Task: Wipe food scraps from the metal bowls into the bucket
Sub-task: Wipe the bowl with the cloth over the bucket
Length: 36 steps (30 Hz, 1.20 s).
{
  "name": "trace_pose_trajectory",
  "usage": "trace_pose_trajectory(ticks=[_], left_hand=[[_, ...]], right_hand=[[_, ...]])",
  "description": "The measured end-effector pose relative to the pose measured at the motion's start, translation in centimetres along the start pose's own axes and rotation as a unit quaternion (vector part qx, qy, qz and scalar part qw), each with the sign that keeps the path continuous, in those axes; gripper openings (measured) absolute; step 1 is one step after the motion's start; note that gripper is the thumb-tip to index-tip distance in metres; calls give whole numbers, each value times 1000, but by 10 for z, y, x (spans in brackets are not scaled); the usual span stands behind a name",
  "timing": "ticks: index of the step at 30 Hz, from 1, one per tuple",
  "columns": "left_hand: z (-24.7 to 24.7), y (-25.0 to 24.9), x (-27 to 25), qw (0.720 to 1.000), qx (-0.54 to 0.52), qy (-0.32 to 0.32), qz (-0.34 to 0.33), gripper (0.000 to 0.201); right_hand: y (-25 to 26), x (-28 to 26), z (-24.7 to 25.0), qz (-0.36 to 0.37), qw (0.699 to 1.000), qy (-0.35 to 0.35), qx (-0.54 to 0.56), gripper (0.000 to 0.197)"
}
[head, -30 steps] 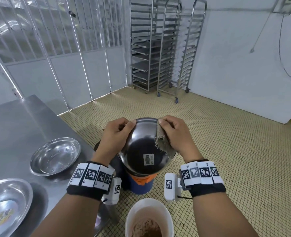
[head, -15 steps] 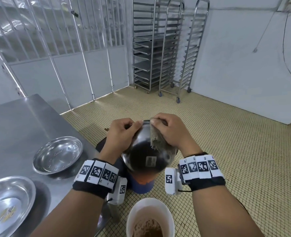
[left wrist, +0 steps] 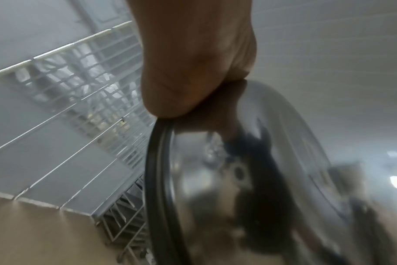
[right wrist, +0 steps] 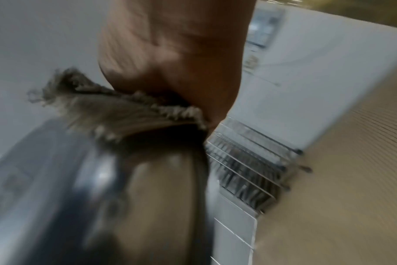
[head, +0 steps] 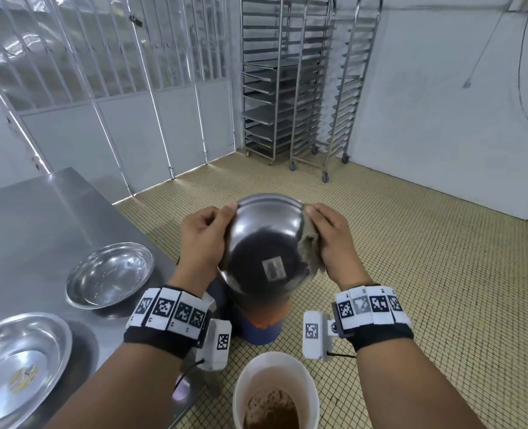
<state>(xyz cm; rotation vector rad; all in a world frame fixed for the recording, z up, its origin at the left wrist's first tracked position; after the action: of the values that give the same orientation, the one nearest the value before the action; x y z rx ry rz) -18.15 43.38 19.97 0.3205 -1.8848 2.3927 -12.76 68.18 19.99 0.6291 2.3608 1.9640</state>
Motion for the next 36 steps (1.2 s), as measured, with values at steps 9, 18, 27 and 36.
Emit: trace_pose_trajectory(ticks=[9,18,27,36], left_hand=[[-16,-20,-9,972,187,85,-117,27],[2,-5,1,998,49,14,-22,33],[-4,-7,-3,998,54,14,-43,36],[-8,0,-9,994,83,26,-61,34]], right_hand=[[-3,-12,-1,20,993,37,-114,24],[-17,-17,9,-5,1000,-10,29,27],[8,-2,-2,40,994,26,-102,21],[10,6,-19,76,972,67,-213,24]])
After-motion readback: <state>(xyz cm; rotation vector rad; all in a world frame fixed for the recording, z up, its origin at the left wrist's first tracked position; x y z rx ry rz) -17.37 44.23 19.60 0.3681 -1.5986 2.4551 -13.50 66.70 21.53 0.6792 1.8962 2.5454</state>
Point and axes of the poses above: each hand's wrist, its own x-axis towards the middle knuckle, its own z-axis out of the back of the hand, y = z × x, the point moved 10 cm from there along x, towards the middle knuckle, and after that the axes turned 15 degrees about x, right-handed, at the moved point
